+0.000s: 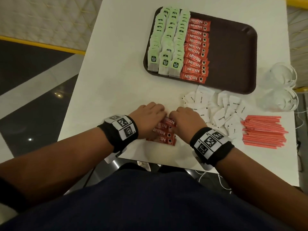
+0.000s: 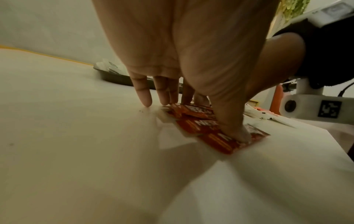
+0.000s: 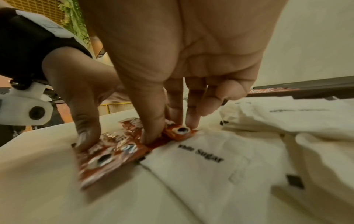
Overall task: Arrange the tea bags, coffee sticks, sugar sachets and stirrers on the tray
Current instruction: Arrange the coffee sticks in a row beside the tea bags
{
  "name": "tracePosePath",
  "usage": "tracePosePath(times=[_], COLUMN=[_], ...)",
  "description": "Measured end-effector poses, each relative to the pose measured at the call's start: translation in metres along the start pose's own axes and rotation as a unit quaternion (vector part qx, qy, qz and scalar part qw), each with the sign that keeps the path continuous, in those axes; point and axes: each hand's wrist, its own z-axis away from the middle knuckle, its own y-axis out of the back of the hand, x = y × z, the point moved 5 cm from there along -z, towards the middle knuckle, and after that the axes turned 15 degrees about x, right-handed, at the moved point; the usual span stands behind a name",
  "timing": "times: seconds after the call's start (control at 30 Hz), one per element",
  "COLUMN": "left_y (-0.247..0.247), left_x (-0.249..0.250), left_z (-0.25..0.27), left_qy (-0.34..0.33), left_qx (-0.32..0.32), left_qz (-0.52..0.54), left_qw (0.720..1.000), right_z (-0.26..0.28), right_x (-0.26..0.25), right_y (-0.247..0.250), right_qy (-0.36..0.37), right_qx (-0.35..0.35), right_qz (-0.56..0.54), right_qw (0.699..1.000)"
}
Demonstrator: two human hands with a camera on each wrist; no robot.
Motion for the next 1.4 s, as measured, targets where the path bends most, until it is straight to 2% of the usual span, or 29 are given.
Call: tracePosePath(times=[0.23, 0.4, 0.57, 0.8, 1.13, 1.3, 1.4], left_y=[0.010, 0.014, 0.017, 0.013, 0.022, 0.033, 0.041], left_x=[-0.021, -0.035, -0.044, -0.050, -0.056, -0.060, -0.065], left_z=[-0.010, -0.020, -0.028, -0.040, -0.059, -0.070, -0.074], left_qy=[0.036, 0.065, 0.077, 0.098, 0.120, 0.163, 0.213], left_qx=[-0.001, 0.001, 0.009, -0.016, -0.054, -0.078, -0.065], left_qz=[0.036, 0.035, 0.024, 0.035, 0.044, 0.140, 0.270], left_qw=[0.999, 0.997, 0.997, 0.994, 0.990, 0.974, 0.937], right_z=[-0.022, -0.039, -0.047, -0.058, -0.064, -0.067, -0.069], right_x=[0.001, 0.012, 0.023, 0.038, 0.076, 0.090, 0.096], right_y=[0.011, 0.016, 0.018, 0.034, 0.049, 0.051, 0.055], right_qy=[-0.020, -0.053, -0.041, -0.025, -0.084, -0.111, -0.117], right_qx=[0.013, 0.011, 0.000, 0.035, 0.009, -0.012, -0.013], right_qz=[-0.008, -0.055, -0.048, -0.056, -0.179, -0.234, -0.279], right_qw=[1.000, 0.997, 0.998, 0.998, 0.980, 0.966, 0.953])
